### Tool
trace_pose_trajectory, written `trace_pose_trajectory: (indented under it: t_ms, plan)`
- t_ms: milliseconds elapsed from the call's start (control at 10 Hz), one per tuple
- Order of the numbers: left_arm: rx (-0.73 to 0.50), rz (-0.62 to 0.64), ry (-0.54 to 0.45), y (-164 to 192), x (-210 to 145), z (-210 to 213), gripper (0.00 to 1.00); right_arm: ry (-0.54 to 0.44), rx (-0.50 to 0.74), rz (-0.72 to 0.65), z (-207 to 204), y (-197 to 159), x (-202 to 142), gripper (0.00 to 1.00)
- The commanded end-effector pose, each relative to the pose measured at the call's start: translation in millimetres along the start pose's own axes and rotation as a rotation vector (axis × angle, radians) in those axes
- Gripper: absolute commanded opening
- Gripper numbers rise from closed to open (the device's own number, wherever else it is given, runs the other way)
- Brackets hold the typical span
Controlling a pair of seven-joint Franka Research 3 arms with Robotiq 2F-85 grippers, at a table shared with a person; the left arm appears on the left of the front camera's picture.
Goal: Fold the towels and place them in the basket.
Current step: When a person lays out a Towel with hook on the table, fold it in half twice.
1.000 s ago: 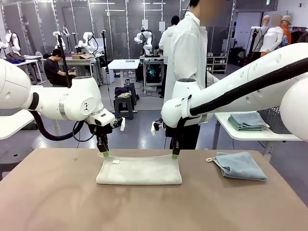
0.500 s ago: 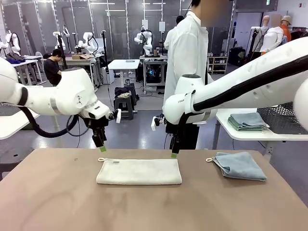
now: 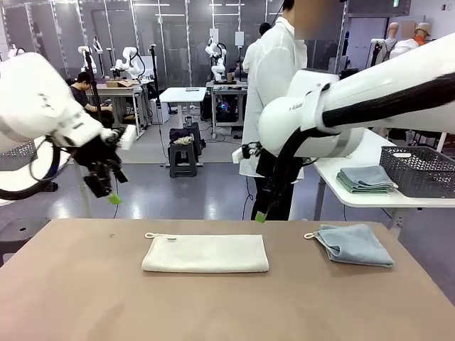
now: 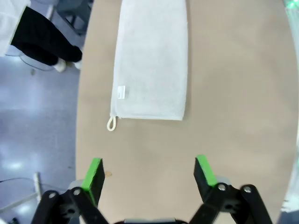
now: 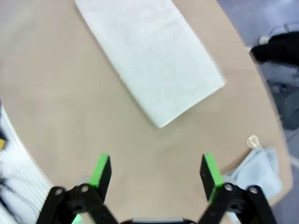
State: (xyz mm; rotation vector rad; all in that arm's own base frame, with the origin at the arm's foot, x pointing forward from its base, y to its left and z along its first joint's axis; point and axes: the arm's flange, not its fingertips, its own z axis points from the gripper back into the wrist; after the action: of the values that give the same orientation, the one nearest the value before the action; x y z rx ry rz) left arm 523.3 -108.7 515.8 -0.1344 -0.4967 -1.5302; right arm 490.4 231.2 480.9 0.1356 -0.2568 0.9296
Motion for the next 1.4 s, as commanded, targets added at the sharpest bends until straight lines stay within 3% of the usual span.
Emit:
trace_pose_trajectory:
  t_ms: [0, 200, 300, 400, 800, 1300]
  plan:
    - [-0.016, -0.029, -0.112, -14.6, -32.6, -2.3, 0.96, -0.066, -0.005, -0.246, 1.0, 32.0, -15.1, 0.95]
    - [-0.055, -0.068, -0.235, -10.7, -58.7, 0.3, 0.96, -0.087, 0.034, -0.156, -0.9, 40.1, -22.1, 0.95]
    - [-0.069, -0.044, -0.277, -8.3, -72.4, 1.6, 0.96, -0.089, 0.12, -0.104, -4.2, 34.1, -28.4, 0.95]
    - [-0.081, -0.042, -0.32, -8.5, -82.7, 2.5, 0.96, -0.044, 0.022, -0.203, 7.0, 41.6, -17.4, 0.95]
    - [-0.159, 0.014, -0.459, -5.3, -119.1, -3.4, 0.96, -0.056, 0.043, -0.178, 4.6, 41.5, -19.1, 0.95]
    - [-0.18, 0.081, -0.524, -5.1, -139.1, -20.6, 0.96, 0.014, 0.0, -0.545, -54.8, 41.5, -17.0, 0.95]
